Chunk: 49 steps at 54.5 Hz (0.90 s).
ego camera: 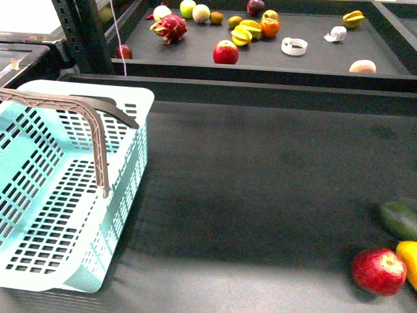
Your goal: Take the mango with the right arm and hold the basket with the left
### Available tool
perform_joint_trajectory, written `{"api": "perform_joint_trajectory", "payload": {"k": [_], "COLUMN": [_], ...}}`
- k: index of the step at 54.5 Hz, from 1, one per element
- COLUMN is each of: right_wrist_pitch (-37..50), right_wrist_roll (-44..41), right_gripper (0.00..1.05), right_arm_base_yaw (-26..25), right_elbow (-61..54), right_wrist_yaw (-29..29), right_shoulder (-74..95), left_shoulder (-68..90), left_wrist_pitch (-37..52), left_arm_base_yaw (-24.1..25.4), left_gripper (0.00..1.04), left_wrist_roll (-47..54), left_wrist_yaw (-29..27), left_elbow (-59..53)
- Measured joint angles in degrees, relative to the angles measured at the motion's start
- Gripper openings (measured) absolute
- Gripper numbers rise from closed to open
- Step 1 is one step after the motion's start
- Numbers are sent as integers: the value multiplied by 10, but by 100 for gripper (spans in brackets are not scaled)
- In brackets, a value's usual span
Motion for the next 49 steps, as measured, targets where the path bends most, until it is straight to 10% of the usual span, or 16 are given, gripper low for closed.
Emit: {"api": "perform_joint_trajectory", "payload": {"k": [25,30,38,49], "right_wrist_pitch": [0,0,0,0], "right_wrist_roll": [0,0,0,0], "right_gripper": [97,97,97,97], "right_arm_base_yaw": [0,0,0,1], "right_elbow": [0,0,0,0], "right_wrist_yaw": [0,0,0,0], "right_shoulder": [0,0,0,0], "left_shoulder": [0,4,199,517], "left_wrist_pitch": [0,0,61,259], "left_arm_base_yaw": [0,-7,-83,-22], "left_gripper": [98,96,97,97], "left_wrist_roll": [0,-2,-154,-337], "left_wrist_yaw": [0,-13,-371,-296], "left_elbow": [0,1,25,79]}}
